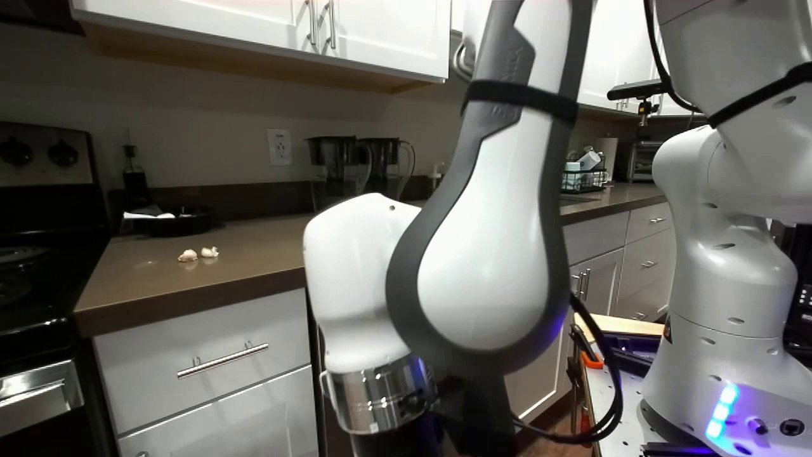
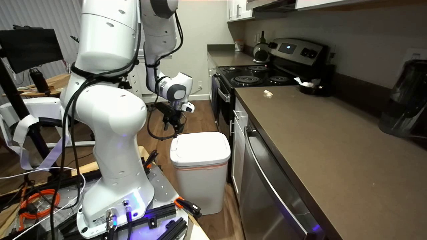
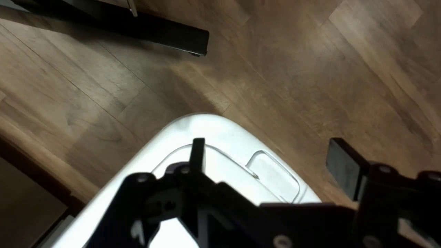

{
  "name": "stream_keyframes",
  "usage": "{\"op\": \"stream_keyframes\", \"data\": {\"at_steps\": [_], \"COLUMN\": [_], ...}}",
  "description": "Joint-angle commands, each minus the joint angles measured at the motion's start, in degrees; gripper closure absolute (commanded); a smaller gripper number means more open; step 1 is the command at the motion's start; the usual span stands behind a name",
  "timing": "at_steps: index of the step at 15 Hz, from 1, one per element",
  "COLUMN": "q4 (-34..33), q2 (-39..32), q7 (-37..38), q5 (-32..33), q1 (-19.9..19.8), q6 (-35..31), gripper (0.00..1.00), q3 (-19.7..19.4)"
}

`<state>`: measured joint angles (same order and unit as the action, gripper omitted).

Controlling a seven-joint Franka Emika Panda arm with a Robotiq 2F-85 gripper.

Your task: Open the bin

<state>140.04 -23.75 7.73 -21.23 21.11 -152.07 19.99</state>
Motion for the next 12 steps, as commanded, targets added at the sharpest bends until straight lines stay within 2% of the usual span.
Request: {"op": "stream_keyframes", "data": {"at_steps": [1, 2, 4, 5, 6, 12], "q4": [-9.2, -11.0, -14.0, -15.3, -16.3, -19.0], "q2": [-11.0, -13.0, -16.3, -17.6, -18.6, -21.5], "q7": [-5.3, -6.6, -8.1, -8.8, -9.6, -13.9], "q5": [6.5, 7.7, 9.5, 10.3, 11.0, 11.5], "q1": [-0.1, -0.3, -0.7, -0.7, -0.8, -2.1], "q6": [1.7, 2.0, 1.9, 1.9, 1.5, -2.4], "gripper": [0.22, 0.21, 0.38, 0.41, 0.53, 0.72], "q3": [0.4, 0.7, 1.2, 1.3, 1.5, 4.7]}}
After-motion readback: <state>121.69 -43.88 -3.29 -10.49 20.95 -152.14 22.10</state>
